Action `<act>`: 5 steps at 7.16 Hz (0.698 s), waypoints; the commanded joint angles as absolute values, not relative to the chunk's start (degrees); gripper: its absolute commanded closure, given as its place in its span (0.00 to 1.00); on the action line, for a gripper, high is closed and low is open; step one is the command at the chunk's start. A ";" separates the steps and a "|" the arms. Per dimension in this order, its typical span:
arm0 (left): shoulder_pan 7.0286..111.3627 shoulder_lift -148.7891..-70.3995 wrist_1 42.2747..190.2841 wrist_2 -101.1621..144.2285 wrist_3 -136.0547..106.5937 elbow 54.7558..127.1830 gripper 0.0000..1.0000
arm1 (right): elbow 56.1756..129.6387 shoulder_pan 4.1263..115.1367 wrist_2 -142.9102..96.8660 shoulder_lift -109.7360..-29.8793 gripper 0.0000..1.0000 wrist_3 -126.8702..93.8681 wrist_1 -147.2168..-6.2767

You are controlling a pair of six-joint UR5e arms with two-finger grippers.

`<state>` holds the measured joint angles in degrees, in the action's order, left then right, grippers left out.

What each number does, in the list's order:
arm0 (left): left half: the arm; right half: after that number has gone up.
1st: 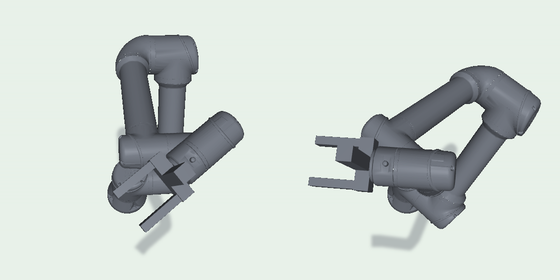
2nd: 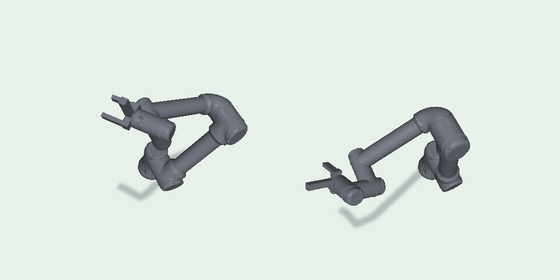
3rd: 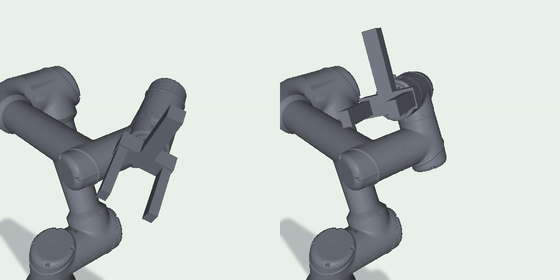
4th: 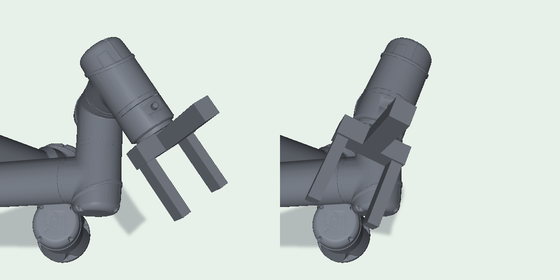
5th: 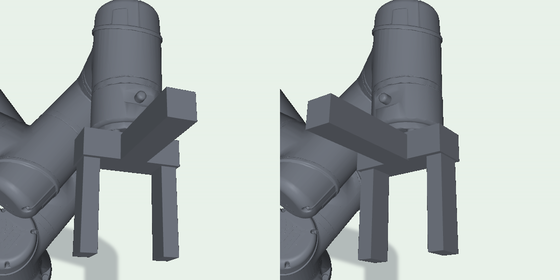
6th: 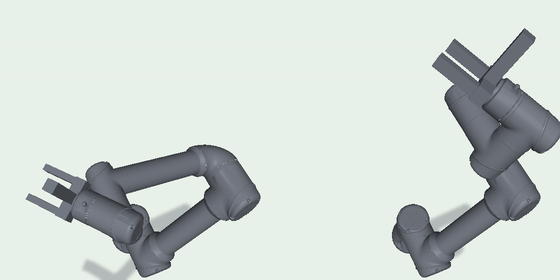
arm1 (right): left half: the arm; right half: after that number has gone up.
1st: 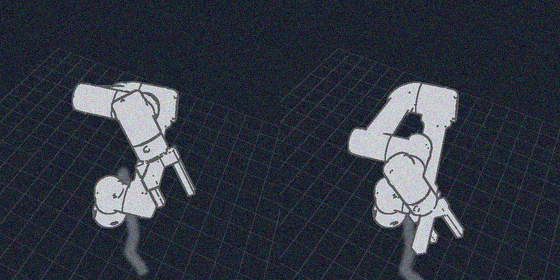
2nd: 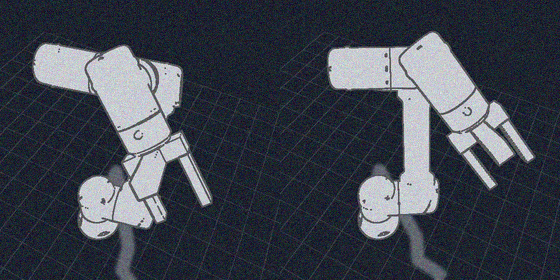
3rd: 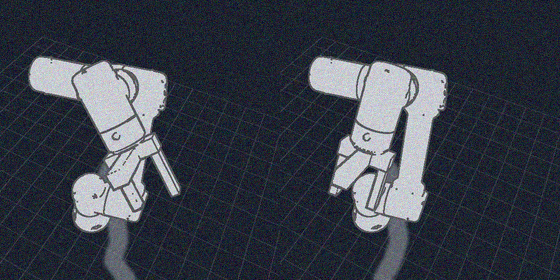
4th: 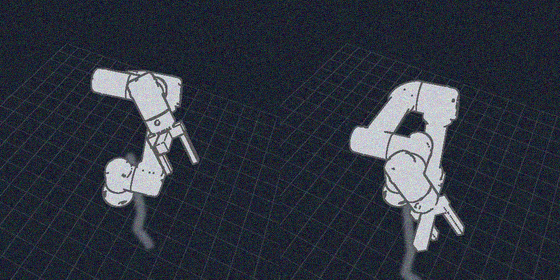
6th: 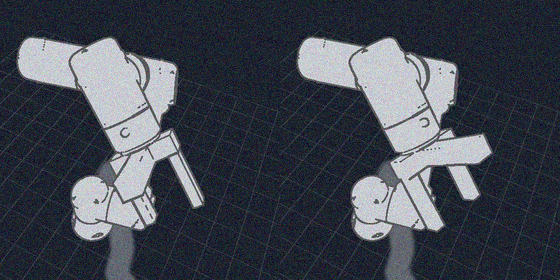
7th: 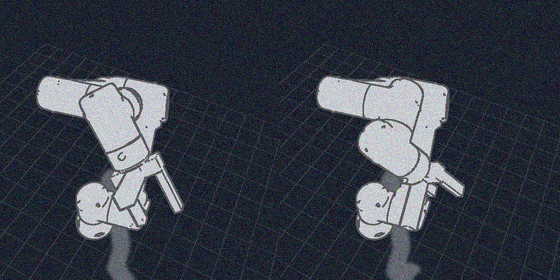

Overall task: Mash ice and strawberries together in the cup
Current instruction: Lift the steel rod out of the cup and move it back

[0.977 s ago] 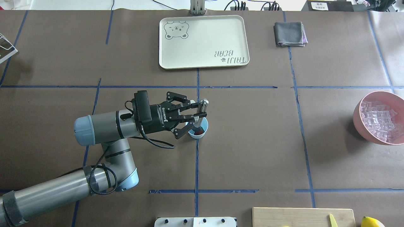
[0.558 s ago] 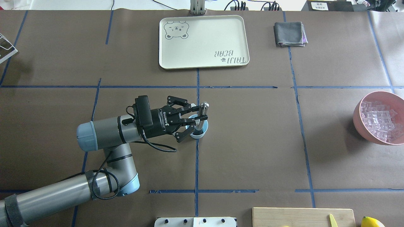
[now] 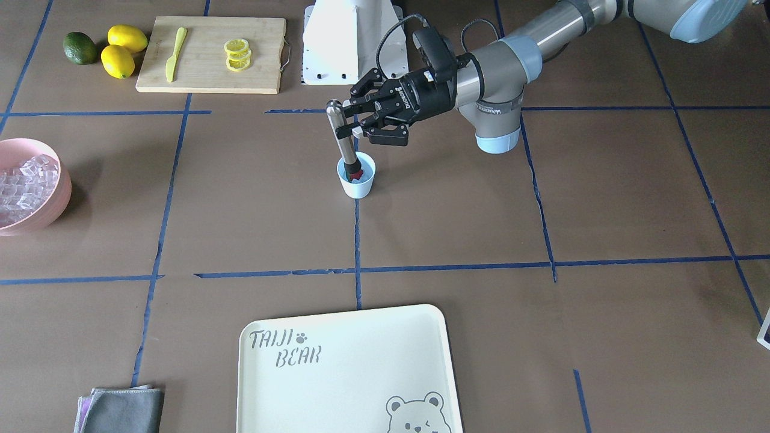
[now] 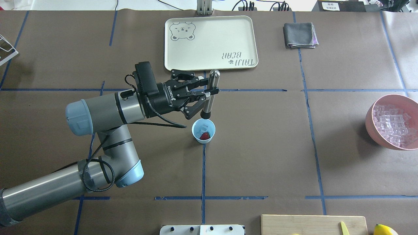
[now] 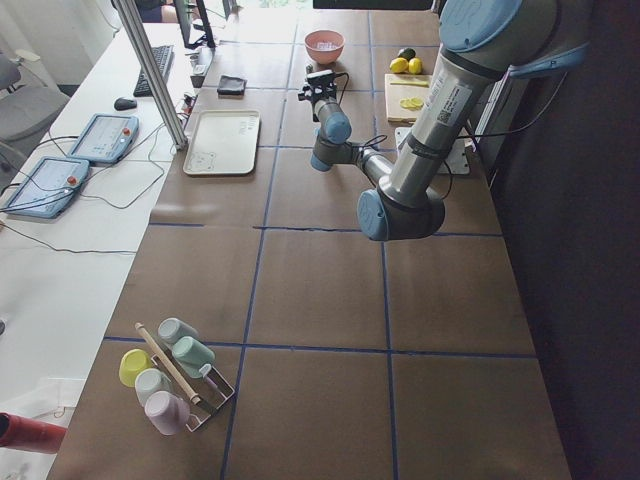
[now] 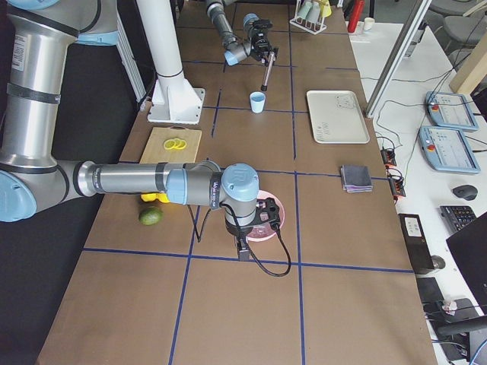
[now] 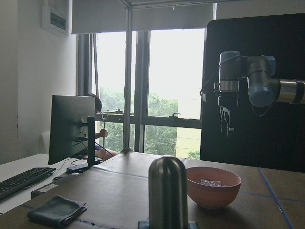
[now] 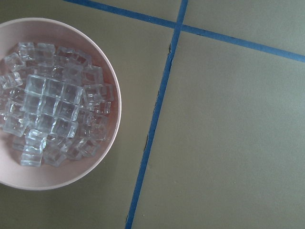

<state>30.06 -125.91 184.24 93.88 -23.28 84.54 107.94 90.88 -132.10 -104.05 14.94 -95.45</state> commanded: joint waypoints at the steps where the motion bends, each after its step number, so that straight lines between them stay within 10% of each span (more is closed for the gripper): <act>1: 30.67 -125.77 157.81 94.04 -23.73 98.81 1.00 | 107.84 90.88 -132.10 -103.89 0.01 14.94 -95.45; 5: 31.46 -126.12 114.70 94.04 -23.12 110.82 1.00 | 107.67 90.88 -132.10 -103.89 0.01 14.94 -95.45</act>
